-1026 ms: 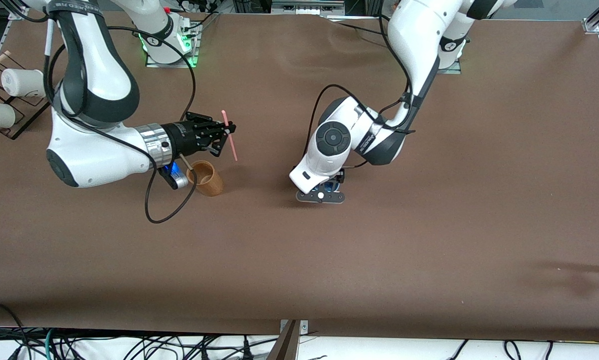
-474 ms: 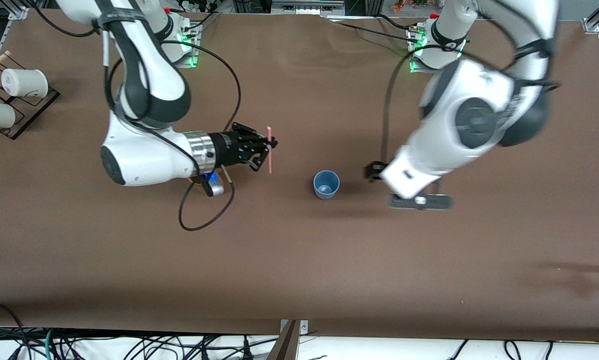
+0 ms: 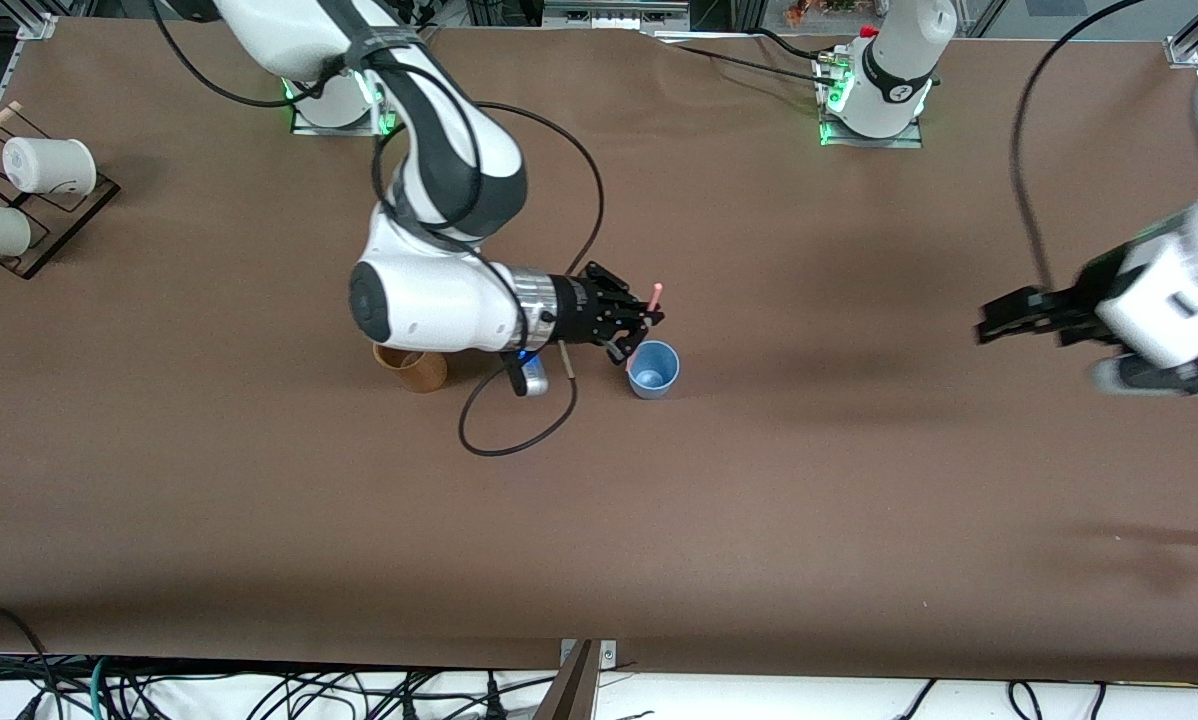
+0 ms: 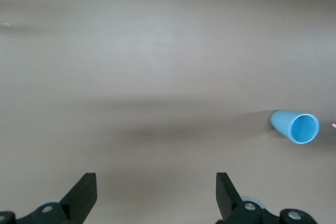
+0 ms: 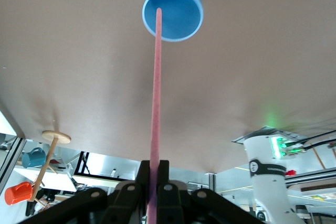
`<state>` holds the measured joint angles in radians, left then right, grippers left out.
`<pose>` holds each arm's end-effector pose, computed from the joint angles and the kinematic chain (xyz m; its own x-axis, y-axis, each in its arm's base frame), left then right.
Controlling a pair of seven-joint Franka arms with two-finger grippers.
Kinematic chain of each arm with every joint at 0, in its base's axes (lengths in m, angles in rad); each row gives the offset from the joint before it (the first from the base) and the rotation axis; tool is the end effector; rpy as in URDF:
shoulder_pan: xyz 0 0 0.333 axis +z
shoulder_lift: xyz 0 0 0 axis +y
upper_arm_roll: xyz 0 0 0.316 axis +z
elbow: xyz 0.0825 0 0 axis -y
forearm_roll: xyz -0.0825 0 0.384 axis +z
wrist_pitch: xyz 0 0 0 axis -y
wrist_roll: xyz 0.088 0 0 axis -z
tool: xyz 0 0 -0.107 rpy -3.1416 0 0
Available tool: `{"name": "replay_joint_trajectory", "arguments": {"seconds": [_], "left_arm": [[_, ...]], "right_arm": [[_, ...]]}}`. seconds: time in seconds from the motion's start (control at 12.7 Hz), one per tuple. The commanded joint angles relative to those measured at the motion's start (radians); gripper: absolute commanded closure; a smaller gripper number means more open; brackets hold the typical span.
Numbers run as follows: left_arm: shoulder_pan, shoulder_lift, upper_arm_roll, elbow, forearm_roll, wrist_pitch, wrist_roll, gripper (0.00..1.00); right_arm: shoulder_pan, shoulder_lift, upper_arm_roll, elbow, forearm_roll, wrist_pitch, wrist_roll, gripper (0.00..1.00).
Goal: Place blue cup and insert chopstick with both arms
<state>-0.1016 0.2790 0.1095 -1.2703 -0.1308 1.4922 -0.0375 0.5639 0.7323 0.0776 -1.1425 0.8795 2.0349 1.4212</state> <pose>0.6299 -0.0204 0.5944 0.9977 0.0324 -0.0588 0.0381 -0.9944 0.0984 0.6059 0.4827 0.4078 0.3038 -0.5736 -0.7607 -0.9289 -0.3559 -0.1026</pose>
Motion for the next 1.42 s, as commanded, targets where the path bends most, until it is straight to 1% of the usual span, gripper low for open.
{"name": "replay_joint_trajectory", "arguments": {"seconds": [0.0,0.08,0.24,0.32,0.39,0.47,0.55,0.87,0.95,1.03,1.11,1.18,1.26,1.34], "left_arm": [[0.02,-0.15,0.024,-0.185,0.016,0.0,0.041,0.0],[0.017,-0.197,0.022,-0.251,0.016,0.005,0.047,0.0],[0.0,-0.233,0.022,-0.297,0.019,0.011,0.045,0.0],[-0.015,-0.253,0.022,-0.334,0.022,0.035,0.047,0.0],[-0.026,-0.294,0.018,-0.401,0.058,0.096,0.05,0.0],[-0.024,-0.323,-0.023,-0.455,0.077,0.133,0.047,0.0],[-0.018,-0.327,-0.043,-0.463,0.077,0.135,0.047,0.0],[-0.027,-0.305,-0.057,-0.446,0.085,0.105,0.044,0.0],[-0.027,-0.304,-0.06,-0.445,0.085,0.105,0.044,0.0],[-0.026,-0.299,-0.06,-0.434,0.085,0.105,0.044,0.0],[-0.026,-0.279,-0.06,-0.407,0.085,0.105,0.047,0.0],[-0.024,-0.259,-0.06,-0.377,0.085,0.102,0.045,0.0],[-0.02,-0.255,-0.059,-0.371,0.085,0.102,0.045,0.0],[-0.017,-0.254,-0.059,-0.371,0.085,0.102,0.047,0.0]], "right_arm": [[0.024,0.042,-0.005,0.056,0.007,0.031,0.033,1.0],[0.039,0.047,-0.006,0.056,0.003,0.033,0.039,1.0],[0.062,0.053,-0.007,0.05,0.001,0.06,0.042,1.0],[0.07,0.058,-0.007,0.047,-0.001,0.061,0.042,1.0],[0.07,0.062,-0.007,0.046,-0.005,0.061,0.042,1.0],[0.074,0.064,-0.007,0.035,-0.019,0.061,0.042,1.0],[0.076,0.065,-0.007,0.03,-0.03,0.061,0.042,1.0],[0.076,0.078,-0.007,0.001,-0.074,0.061,0.03,1.0],[0.076,0.082,-0.007,0.001,-0.074,0.061,0.028,0.93],[0.074,0.085,-0.007,0.0,-0.074,0.061,0.025,0.84],[0.074,0.088,-0.007,0.001,-0.074,0.061,0.025,0.62],[0.074,0.088,-0.007,0.003,-0.074,0.061,0.027,0.23],[0.073,0.087,-0.009,0.004,-0.073,0.064,0.031,0.0],[0.073,0.084,-0.01,0.009,-0.073,0.064,0.034,0.0]]}}
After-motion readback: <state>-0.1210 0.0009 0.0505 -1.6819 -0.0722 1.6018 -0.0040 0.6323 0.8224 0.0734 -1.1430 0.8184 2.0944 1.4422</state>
